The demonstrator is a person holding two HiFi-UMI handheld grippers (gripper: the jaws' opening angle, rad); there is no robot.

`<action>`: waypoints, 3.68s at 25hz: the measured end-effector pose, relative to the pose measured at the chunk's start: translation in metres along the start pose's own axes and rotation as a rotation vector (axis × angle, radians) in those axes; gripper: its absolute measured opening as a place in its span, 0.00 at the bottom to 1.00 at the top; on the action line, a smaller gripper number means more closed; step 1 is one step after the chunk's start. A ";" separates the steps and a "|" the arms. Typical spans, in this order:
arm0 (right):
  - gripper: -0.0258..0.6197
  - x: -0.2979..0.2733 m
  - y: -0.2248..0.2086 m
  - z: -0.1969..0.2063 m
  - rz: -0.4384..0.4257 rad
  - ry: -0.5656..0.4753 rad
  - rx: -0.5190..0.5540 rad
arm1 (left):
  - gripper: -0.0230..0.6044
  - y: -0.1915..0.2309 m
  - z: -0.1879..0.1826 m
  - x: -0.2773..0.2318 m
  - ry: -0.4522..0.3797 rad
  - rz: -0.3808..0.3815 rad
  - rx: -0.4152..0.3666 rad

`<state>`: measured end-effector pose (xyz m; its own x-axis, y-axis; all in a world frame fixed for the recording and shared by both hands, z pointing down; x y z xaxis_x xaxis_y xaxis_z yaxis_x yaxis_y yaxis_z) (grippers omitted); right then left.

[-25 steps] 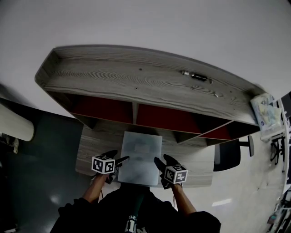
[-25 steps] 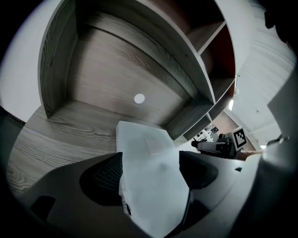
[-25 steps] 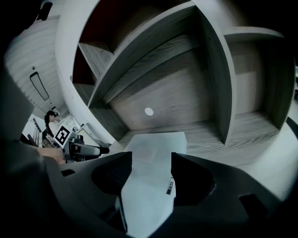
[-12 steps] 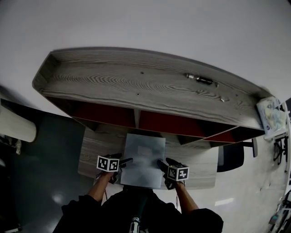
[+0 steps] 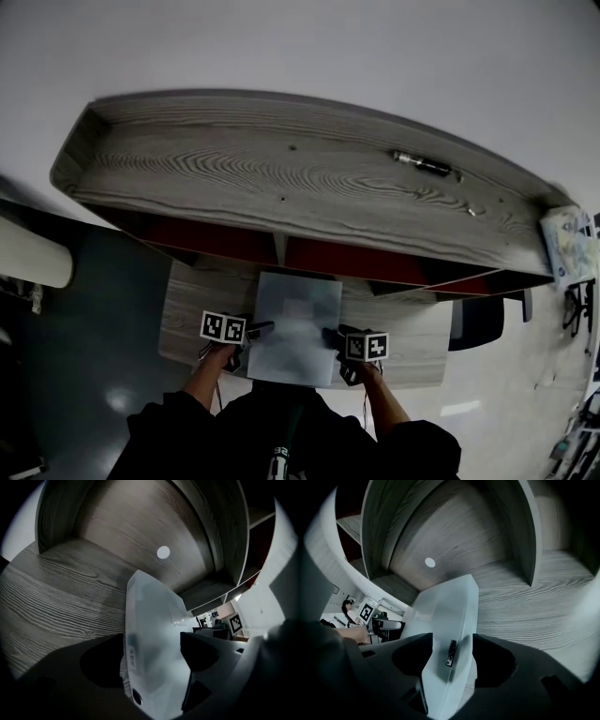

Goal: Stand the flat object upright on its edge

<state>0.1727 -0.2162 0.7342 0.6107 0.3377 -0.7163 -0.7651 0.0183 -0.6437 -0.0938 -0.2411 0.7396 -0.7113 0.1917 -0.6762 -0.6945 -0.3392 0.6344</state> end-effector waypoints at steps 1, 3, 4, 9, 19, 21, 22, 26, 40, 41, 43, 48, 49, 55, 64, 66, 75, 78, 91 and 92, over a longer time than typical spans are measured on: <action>0.41 -0.002 -0.002 0.000 -0.005 0.005 -0.008 | 0.62 0.000 0.000 -0.003 0.008 0.011 0.007; 0.41 -0.005 -0.002 0.000 -0.031 0.019 -0.035 | 0.62 0.000 0.002 -0.007 0.027 0.035 0.026; 0.41 -0.006 -0.004 0.002 -0.037 0.031 -0.053 | 0.63 0.001 0.003 -0.008 0.037 0.043 0.033; 0.42 -0.013 -0.011 0.003 -0.073 0.060 -0.097 | 0.63 0.005 0.005 -0.016 0.101 0.063 0.027; 0.43 -0.015 -0.009 0.000 -0.188 0.122 -0.203 | 0.63 0.007 0.007 -0.022 0.162 0.074 0.044; 0.43 -0.018 -0.018 0.002 -0.180 0.132 -0.196 | 0.63 0.007 0.007 -0.023 0.173 0.067 0.046; 0.43 -0.019 -0.021 0.002 -0.181 0.136 -0.199 | 0.63 0.007 0.007 -0.024 0.179 0.062 0.049; 0.44 -0.022 -0.023 0.003 -0.193 0.137 -0.227 | 0.63 0.007 0.004 -0.025 0.210 0.031 0.065; 0.44 -0.020 -0.018 0.004 -0.148 0.097 -0.264 | 0.63 0.001 0.002 -0.024 0.181 -0.014 0.064; 0.44 -0.019 -0.017 0.003 -0.149 0.092 -0.257 | 0.63 0.000 0.002 -0.022 0.177 -0.012 0.063; 0.44 -0.017 -0.015 0.001 -0.152 0.089 -0.233 | 0.63 -0.001 0.002 -0.018 0.167 -0.006 0.060; 0.44 -0.008 -0.002 -0.003 -0.157 0.097 -0.163 | 0.63 -0.008 0.001 -0.006 0.135 0.006 0.015; 0.44 -0.006 0.001 -0.004 -0.159 0.095 -0.148 | 0.63 -0.010 -0.001 -0.003 0.128 0.007 0.003; 0.44 0.008 0.018 -0.010 -0.173 0.064 -0.097 | 0.63 -0.021 -0.011 0.012 0.078 -0.001 -0.074; 0.44 0.031 0.041 -0.014 -0.186 0.006 0.006 | 0.63 -0.042 -0.025 0.034 0.003 -0.023 -0.222; 0.44 0.035 0.048 -0.016 -0.188 -0.007 0.043 | 0.63 -0.046 -0.027 0.038 -0.017 -0.031 -0.260; 0.44 0.051 0.062 -0.024 -0.172 -0.054 0.138 | 0.63 -0.061 -0.038 0.055 -0.095 -0.062 -0.377; 0.44 0.055 0.067 -0.025 -0.162 -0.071 0.185 | 0.63 -0.068 -0.044 0.062 -0.123 -0.080 -0.440; 0.44 0.075 0.097 -0.036 -0.085 -0.170 0.433 | 0.63 -0.084 -0.063 0.082 -0.165 -0.157 -0.683; 0.44 0.075 0.096 -0.037 -0.071 -0.179 0.444 | 0.63 -0.085 -0.066 0.082 -0.165 -0.166 -0.698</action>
<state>0.1529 -0.2240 0.6088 0.6493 0.4772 -0.5922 -0.7601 0.4335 -0.4841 -0.0863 -0.2571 0.6058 -0.6482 0.4086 -0.6426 -0.6031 -0.7907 0.1056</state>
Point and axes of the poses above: the fingertips, and each gripper's own axes: x backward along the fingers, y to its left, z out of its underside, the point moved 6 cm from there along x, backward along the fingers, and after that the axes turned 8 degrees about -x, right-handed, at the moved point
